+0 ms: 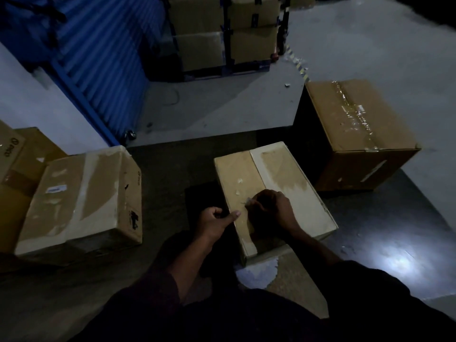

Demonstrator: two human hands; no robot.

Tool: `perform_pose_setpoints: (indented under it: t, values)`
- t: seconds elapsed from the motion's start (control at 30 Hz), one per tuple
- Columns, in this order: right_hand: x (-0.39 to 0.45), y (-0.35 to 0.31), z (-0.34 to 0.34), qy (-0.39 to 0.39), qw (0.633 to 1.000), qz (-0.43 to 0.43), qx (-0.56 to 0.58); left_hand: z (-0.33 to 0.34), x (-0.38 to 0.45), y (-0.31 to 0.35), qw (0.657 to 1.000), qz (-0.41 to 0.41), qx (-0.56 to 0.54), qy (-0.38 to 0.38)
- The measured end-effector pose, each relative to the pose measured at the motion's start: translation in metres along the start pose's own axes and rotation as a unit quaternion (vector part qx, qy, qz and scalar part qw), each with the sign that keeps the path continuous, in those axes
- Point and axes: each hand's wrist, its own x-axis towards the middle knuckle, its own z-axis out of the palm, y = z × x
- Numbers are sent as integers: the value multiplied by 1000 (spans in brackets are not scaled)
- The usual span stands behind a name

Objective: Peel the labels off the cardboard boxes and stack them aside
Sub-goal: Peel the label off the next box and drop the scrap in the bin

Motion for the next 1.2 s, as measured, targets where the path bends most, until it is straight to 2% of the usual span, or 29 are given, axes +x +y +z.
perform_pose_setpoints:
  t: [0.13,0.3,0.4,0.5,0.63,0.77,0.93,1.07,1.2]
  values:
    - [-15,3,-9,13,992,26,122,2,-1,0,999,24,12,45]
    - [-28,7,-26,57,971,92,211,15,-16,12,968,179,107,136]
    - [-42,10,-39,66,948,121,287,32,-24,26,958,226,103,143]
    - [-56,14,-51,69,910,181,367,55,-31,35,958,253,93,96]
    - [-80,22,-65,132,882,219,395,83,-46,43,948,301,105,28]
    - [-116,27,-73,214,868,253,370,103,-59,45,927,351,116,-55]
    - [-171,23,-72,368,812,282,354,131,-83,46,880,427,122,-172]
    - [-222,36,-78,446,771,318,324,169,-113,37,852,430,131,-270]
    - [-283,64,-86,512,725,393,239,209,-146,16,818,404,188,-363]
